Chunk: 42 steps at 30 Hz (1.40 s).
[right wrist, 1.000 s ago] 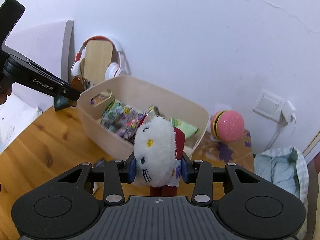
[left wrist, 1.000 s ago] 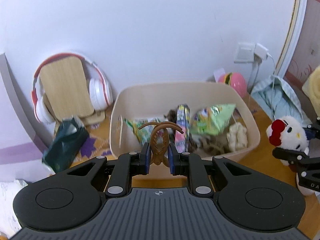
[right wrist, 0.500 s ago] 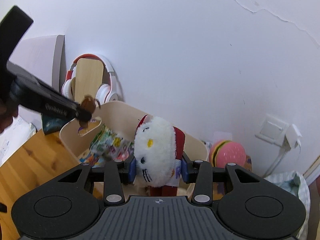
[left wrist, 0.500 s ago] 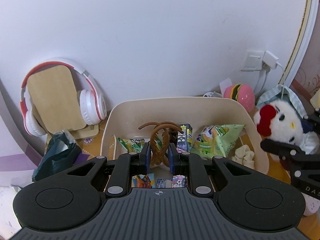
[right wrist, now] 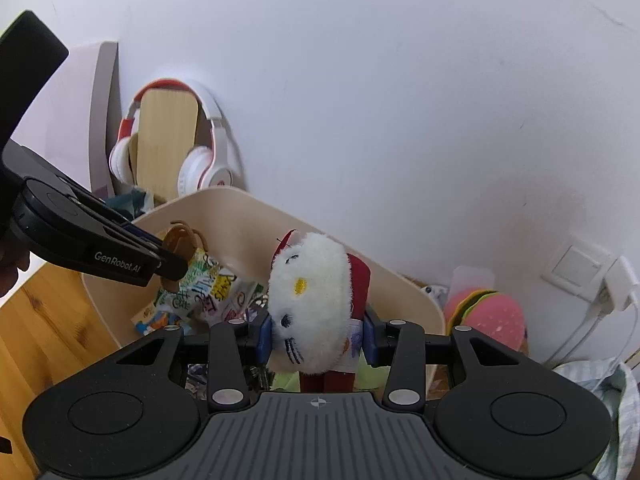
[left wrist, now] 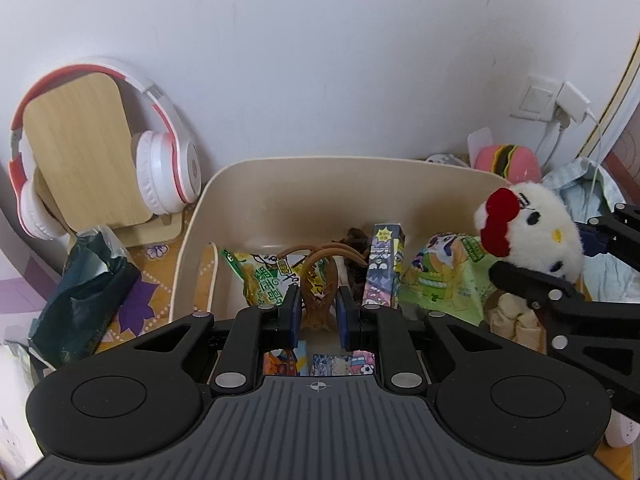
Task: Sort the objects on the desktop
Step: 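Open both tools to drop the claw clip and plush into the basket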
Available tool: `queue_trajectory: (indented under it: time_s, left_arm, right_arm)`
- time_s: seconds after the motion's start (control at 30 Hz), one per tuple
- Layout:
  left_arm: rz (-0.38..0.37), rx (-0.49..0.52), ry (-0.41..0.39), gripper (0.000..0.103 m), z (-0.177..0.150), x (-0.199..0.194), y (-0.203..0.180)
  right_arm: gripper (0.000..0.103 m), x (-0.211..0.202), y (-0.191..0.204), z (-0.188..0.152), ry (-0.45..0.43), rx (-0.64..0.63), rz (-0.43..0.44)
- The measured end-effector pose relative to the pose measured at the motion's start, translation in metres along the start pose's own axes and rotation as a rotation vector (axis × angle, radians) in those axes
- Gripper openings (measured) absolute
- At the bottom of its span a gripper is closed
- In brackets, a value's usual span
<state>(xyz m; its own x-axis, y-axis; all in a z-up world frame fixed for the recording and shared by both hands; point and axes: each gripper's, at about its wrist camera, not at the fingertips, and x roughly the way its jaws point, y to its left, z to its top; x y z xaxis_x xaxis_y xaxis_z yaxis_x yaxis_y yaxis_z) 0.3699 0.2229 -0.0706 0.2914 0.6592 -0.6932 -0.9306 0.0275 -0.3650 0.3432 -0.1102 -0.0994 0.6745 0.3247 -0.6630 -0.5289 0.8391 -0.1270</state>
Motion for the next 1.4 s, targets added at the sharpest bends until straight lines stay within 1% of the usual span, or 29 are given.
queue_trajectory:
  time_s: [0.23, 0.47, 0.5, 0.53, 0.57, 0.6, 0.63, 0.67, 0.7, 0.73, 0.87, 0.93, 1.07, 1.17, 1.2, 1.23, 1.3, 1.4]
  left_arm:
    - [-0.004, -0.001, 0.048, 0.018, 0.0, 0.02, -0.004]
    - [-0.006, 0.006, 0.087, 0.018, -0.004, 0.029, -0.003]
    - [-0.012, 0.004, 0.093, 0.02, -0.004, 0.029, -0.003]
    - [-0.018, 0.002, 0.099, 0.026, -0.004, 0.029, -0.003]
    - [-0.021, 0.003, 0.1, 0.031, -0.004, 0.027, -0.003]
    - [-0.015, 0.007, 0.097, 0.046, -0.004, 0.025, -0.004]
    - [0.0, 0.014, 0.087, 0.06, -0.003, 0.022, -0.005]
    - [0.02, 0.023, 0.072, 0.065, -0.003, 0.019, -0.006]
    - [0.029, 0.03, 0.061, 0.068, -0.003, 0.016, -0.006]
    - [0.031, 0.034, 0.054, 0.068, -0.003, 0.013, -0.006]
    - [0.011, 0.026, 0.059, 0.068, -0.006, 0.002, -0.003]
    - [0.005, 0.019, 0.046, 0.068, -0.012, -0.007, 0.0]
    - [-0.006, 0.029, 0.009, 0.07, -0.026, -0.027, 0.005]
    - [-0.028, 0.038, 0.027, 0.07, -0.042, -0.038, 0.006]
    - [-0.029, 0.051, 0.007, 0.071, -0.047, -0.042, 0.004]
    - [-0.026, 0.074, -0.008, 0.074, -0.053, -0.048, 0.003]
    - [-0.018, 0.11, 0.002, 0.075, -0.063, -0.055, -0.001]
    - [-0.04, 0.101, 0.019, 0.075, -0.076, -0.063, -0.001]
  right_arm:
    - [0.039, 0.019, 0.003, -0.005, 0.037, -0.01, 0.013]
    - [0.04, 0.03, 0.003, -0.014, 0.077, -0.016, 0.019]
    - [0.04, 0.032, 0.003, -0.015, 0.084, -0.015, 0.018]
    - [0.042, 0.032, 0.003, -0.016, 0.092, -0.013, 0.015]
    - [0.046, 0.033, 0.002, -0.018, 0.102, -0.01, 0.011]
    - [0.051, 0.034, 0.002, -0.02, 0.109, -0.003, -0.001]
    - [0.053, 0.034, 0.0, -0.021, 0.11, 0.004, -0.005]
    - [0.055, 0.033, -0.001, -0.021, 0.107, 0.014, -0.007]
    - [0.06, 0.031, -0.002, -0.022, 0.103, 0.024, -0.01]
    - [0.067, 0.028, -0.003, -0.023, 0.096, 0.027, -0.015]
    - [0.074, 0.015, -0.005, -0.023, 0.044, 0.042, -0.021]
    - [0.077, 0.008, -0.005, -0.024, 0.023, 0.046, -0.019]
    - [0.078, -0.008, 0.0, -0.029, -0.017, 0.037, -0.002]
    - [0.078, -0.019, 0.004, -0.035, -0.019, 0.035, 0.015]
    - [0.078, -0.022, 0.006, -0.038, -0.016, 0.039, 0.017]
    - [0.078, -0.025, 0.007, -0.041, -0.015, 0.045, 0.019]
    - [0.078, -0.034, 0.01, -0.049, -0.013, 0.059, 0.025]
    - [0.078, -0.043, 0.013, -0.058, -0.01, 0.081, 0.021]
